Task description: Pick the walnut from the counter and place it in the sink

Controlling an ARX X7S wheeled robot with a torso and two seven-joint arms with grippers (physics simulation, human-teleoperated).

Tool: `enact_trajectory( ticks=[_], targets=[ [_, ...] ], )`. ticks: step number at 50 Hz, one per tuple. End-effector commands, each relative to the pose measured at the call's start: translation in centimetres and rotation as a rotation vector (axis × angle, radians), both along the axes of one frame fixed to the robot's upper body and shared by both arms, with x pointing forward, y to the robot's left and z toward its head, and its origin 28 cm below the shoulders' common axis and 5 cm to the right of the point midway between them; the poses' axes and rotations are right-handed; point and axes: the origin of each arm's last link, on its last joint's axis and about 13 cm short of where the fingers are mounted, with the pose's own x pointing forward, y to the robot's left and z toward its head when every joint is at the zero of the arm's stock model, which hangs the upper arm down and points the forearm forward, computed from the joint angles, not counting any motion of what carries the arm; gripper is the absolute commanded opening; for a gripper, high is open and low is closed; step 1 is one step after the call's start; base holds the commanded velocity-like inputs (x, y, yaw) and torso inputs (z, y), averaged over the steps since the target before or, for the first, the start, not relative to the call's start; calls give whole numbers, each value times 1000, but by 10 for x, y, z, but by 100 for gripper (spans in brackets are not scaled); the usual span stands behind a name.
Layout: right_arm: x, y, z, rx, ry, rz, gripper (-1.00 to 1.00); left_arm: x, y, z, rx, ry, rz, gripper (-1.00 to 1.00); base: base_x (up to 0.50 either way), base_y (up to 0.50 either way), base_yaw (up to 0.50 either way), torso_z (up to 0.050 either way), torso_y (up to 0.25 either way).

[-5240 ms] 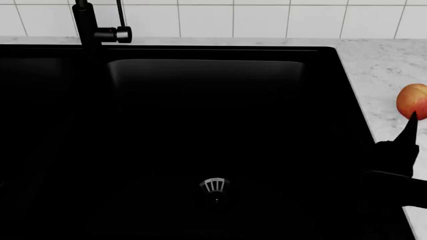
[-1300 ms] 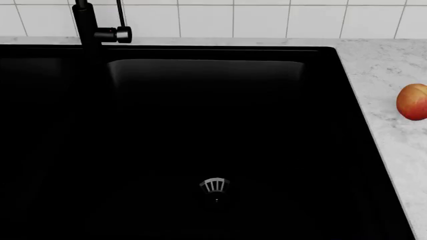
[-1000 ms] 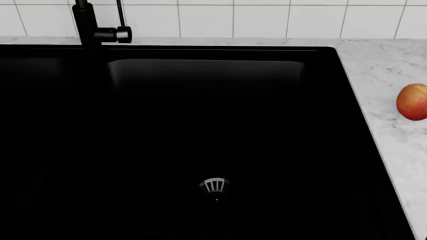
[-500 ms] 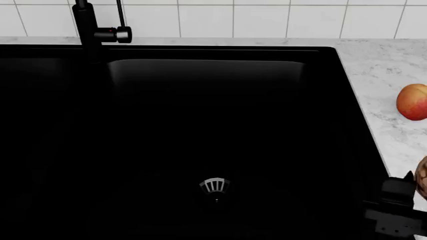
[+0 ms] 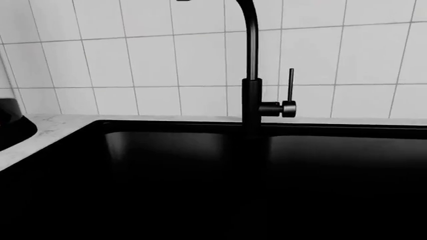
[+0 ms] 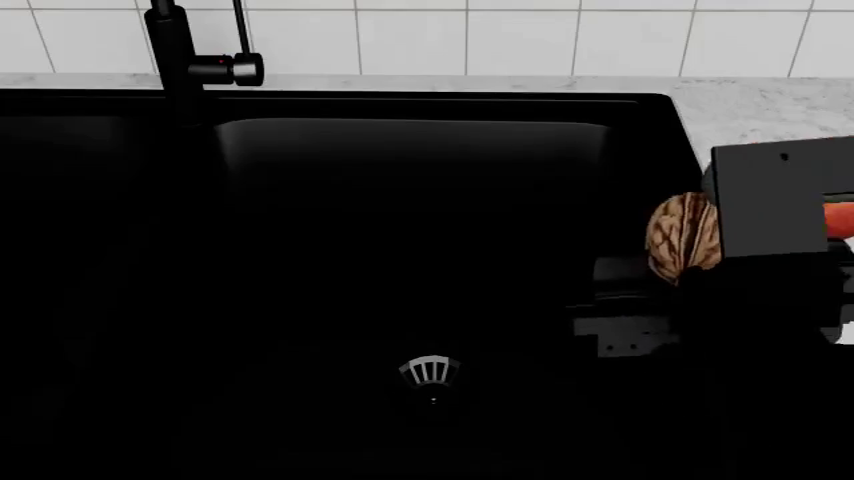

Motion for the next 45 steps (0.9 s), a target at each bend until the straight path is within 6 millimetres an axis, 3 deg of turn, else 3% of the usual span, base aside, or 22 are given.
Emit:
enact_trajectory(
  ticks=[1,7,27,45],
  targets=[
    [25,17,5,-27,13,106,-100,-1,0,2,1,-2,-3,100,0,0,0,0,0],
    [41,26,5,-20,23,152,-100,-1,-1,2,3,-3,-4,100,0,0,0,0,0],
    [82,44,-22,34,124,220,-100,-2,-1,2,3,-6,-9,100,0,0,0,0,0],
    [101,62,-46,78,224,287,-100,0,-1,0,2,-2,-9,100,0,0,0,0,0]
  ],
)
